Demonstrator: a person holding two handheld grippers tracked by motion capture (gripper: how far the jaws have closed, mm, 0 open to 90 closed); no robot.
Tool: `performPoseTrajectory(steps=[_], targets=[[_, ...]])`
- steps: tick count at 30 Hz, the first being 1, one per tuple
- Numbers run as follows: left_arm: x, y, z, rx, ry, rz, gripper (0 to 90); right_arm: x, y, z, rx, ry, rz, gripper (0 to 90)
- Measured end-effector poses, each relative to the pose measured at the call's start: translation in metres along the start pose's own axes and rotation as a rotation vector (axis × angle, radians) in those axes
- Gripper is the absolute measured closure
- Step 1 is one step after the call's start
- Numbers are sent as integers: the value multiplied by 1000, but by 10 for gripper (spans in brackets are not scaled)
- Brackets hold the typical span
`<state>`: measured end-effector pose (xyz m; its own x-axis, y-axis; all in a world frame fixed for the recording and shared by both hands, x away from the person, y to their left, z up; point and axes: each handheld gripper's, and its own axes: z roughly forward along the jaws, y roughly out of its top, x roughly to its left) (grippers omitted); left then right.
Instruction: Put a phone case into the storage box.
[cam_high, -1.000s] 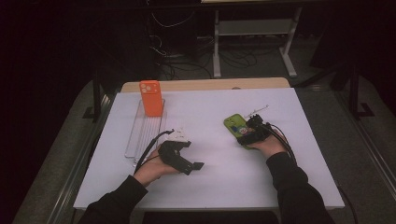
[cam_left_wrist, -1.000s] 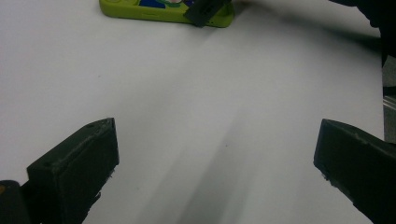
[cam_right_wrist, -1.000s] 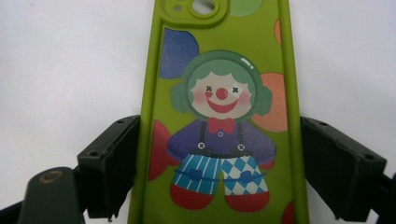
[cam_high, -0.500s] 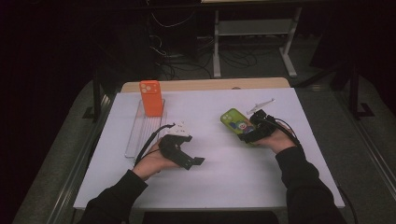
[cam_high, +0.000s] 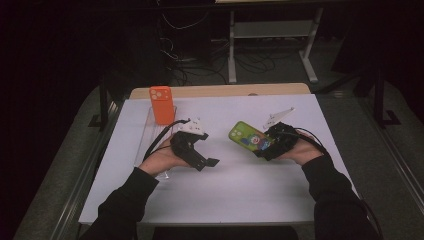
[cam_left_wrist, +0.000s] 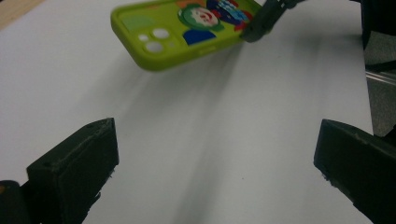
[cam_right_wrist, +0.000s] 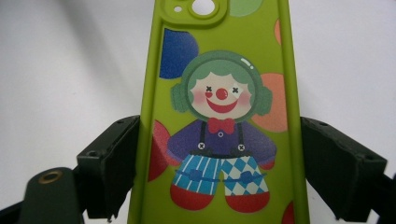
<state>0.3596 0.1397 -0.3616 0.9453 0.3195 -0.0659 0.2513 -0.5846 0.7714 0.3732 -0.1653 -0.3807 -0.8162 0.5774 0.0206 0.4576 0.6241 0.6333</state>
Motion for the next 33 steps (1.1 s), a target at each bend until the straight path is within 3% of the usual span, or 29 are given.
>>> performPoseTrajectory(steps=[5, 8, 14, 19, 26, 33], targets=[[1, -2, -5, -22, -1, 27, 0, 9, 2, 3, 25, 39, -84, 154], [-2, -4, -4, -28, -25, 46, 0, 15, 3, 7, 29, 71, -133, 154], [-11, -5, 3, 9, -62, 117, 0, 33, 10, 12, 35, 164, -242, 154], [-18, -4, 9, 26, -100, 153, 0, 51, 17, 14, 58, 209, -310, 154], [-26, -6, 17, 96, -160, 231, 0, 69, 23, 18, 78, 267, -390, 153], [-33, -11, 27, 165, -208, 260, 0, 85, 29, 21, 85, 321, -435, 153]])
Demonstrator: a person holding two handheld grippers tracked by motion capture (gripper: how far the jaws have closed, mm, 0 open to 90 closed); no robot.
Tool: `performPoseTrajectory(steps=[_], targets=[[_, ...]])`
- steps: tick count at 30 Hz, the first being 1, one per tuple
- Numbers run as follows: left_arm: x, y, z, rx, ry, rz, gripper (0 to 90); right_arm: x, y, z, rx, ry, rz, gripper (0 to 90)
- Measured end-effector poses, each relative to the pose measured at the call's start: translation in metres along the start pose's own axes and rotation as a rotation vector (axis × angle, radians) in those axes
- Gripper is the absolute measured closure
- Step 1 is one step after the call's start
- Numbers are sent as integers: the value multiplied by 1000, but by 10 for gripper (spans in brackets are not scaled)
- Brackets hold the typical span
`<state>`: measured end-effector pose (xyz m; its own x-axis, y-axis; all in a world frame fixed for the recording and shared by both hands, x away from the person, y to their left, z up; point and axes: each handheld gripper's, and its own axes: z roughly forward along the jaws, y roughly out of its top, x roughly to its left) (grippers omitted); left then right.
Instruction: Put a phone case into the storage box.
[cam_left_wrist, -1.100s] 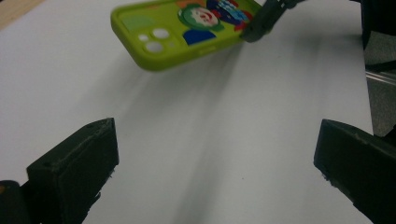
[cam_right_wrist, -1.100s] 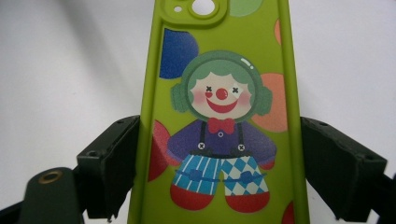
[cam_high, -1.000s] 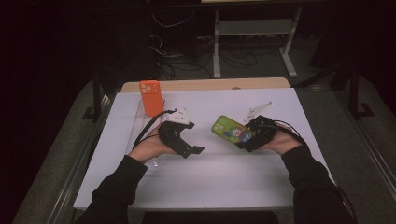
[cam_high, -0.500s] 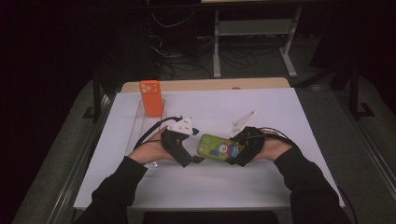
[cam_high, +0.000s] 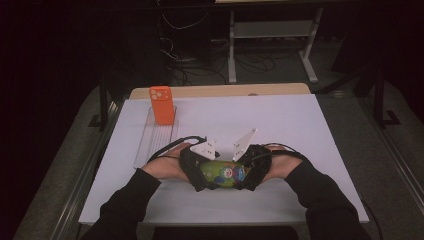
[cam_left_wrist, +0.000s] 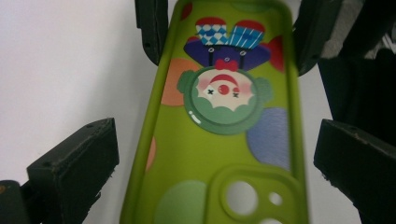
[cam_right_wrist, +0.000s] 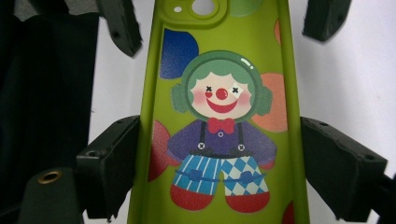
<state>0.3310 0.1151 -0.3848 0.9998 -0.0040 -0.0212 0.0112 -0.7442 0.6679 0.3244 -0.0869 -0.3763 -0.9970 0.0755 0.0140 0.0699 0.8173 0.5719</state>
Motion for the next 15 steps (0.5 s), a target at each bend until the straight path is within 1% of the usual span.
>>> performPoseTrajectory(steps=[1, 2, 3, 4, 5, 7, 8, 9, 15], targets=[[0, 0, 1, 2, -2, 3, 0, 1, 1, 1, -1, 4, -4, 153], [-1, 0, 1, 2, -5, 2, 0, 3, 2, 0, 6, 7, 10, 153], [0, 0, 0, 14, -9, 19, 21, 4, 2, 0, 10, 11, 20, 153], [-1, 0, 1, 8, -12, 16, 45, 4, 2, 0, 10, 13, 20, 152], [-2, 0, 2, 10, -22, 8, 48, 4, 2, 0, 9, 15, 21, 153], [-3, -1, 3, 18, -30, 20, 59, 4, 2, 0, 10, 13, 24, 152], [-2, -1, 4, 35, -32, 28, 69, 2, 3, 1, -10, 8, -8, 153], [-4, -1, 6, 29, -33, 18, 73, 3, 3, 1, -10, 12, -4, 153], [-4, -1, 8, 40, -37, 28, 130, 4, 4, -1, -13, 18, -12, 153]])
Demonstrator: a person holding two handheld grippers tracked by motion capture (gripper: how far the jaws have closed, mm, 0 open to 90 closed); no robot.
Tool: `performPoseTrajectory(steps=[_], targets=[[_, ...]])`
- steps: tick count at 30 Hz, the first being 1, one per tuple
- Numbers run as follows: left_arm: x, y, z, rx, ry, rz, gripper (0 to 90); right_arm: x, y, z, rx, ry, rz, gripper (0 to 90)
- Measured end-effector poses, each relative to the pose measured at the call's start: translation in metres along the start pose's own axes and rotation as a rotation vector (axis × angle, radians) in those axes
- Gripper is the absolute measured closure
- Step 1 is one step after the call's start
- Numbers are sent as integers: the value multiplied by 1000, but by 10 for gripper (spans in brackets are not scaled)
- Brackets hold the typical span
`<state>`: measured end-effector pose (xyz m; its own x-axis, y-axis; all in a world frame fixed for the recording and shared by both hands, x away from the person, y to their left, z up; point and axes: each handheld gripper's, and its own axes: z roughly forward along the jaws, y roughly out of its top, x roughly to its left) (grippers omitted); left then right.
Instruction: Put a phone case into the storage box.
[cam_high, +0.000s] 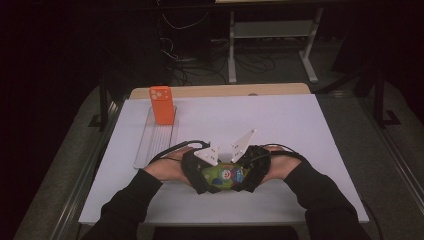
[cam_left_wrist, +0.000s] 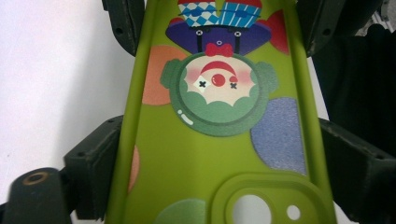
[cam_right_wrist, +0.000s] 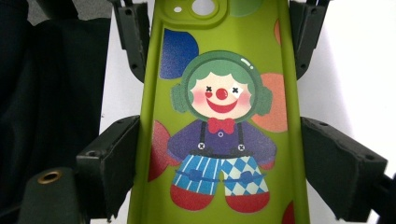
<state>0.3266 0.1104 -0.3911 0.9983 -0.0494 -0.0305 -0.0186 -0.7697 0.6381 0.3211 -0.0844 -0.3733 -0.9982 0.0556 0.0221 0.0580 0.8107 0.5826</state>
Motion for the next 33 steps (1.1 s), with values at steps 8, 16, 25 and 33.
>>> performPoseTrajectory(steps=[8, 16, 25, 33], targets=[[1, 0, 1, 6, -21, 2, 151, 0, 0, 1, 5, 10, 1, 150], [0, 1, 2, 23, -14, -1, 156, 1, -4, 0, -29, 21, 15, 107], [2, -2, 1, 26, 57, -88, 155, -9, -17, -20, -133, -84, 107, 32], [8, -6, 3, 36, 159, -190, 155, -14, -42, -24, -201, -153, 270, 4]])
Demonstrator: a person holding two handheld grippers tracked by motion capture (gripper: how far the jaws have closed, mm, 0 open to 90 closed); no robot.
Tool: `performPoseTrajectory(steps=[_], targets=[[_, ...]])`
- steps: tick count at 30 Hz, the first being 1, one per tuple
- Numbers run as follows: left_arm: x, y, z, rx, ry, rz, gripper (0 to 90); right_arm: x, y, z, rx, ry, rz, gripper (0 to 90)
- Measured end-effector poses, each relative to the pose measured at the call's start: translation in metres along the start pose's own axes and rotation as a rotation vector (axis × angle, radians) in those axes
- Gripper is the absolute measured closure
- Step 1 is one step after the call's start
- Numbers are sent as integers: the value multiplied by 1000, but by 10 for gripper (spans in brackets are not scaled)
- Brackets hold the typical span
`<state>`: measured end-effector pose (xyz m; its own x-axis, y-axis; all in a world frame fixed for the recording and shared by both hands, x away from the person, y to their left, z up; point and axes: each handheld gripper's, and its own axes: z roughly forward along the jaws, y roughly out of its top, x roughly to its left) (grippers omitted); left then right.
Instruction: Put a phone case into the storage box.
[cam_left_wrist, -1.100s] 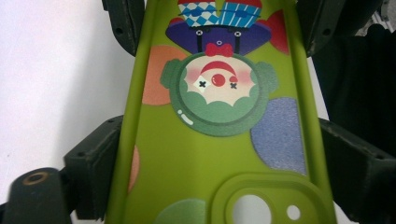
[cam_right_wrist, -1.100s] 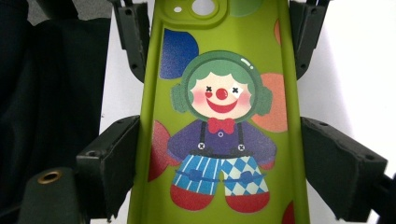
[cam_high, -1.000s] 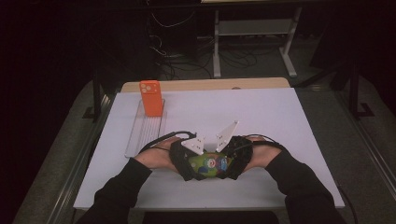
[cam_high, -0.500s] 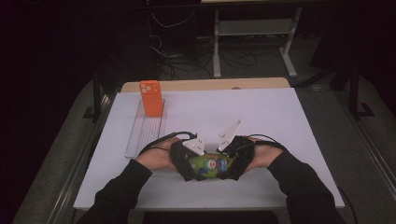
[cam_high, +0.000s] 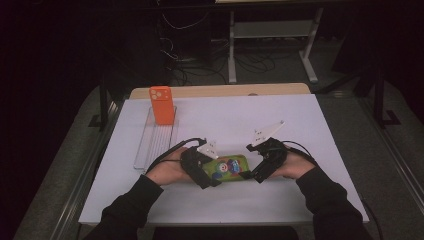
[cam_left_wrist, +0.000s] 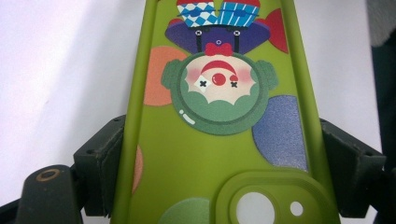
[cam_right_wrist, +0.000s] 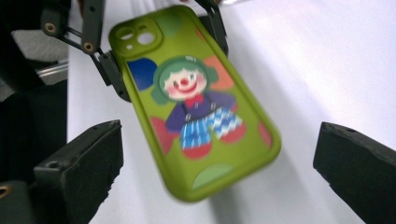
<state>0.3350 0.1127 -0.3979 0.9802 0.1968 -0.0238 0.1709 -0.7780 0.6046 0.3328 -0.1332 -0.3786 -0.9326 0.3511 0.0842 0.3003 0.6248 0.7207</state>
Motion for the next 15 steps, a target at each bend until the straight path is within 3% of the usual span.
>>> performPoseTrajectory(steps=[1, 3, 10, 15], targets=[[0, 0, 0, 0, 5, -17, 155, 2, -2, -1, -4, -3, 45, 4], [2, 1, -1, -2, 22, -32, 155, 2, -6, -2, -38, -15, 88, 0], [5, 3, -1, -6, 70, -140, 155, 1, -23, -8, -91, -95, 197, 0], [5, 3, 0, -15, 95, -183, 155, 1, -36, -6, -113, -175, 263, 0]])
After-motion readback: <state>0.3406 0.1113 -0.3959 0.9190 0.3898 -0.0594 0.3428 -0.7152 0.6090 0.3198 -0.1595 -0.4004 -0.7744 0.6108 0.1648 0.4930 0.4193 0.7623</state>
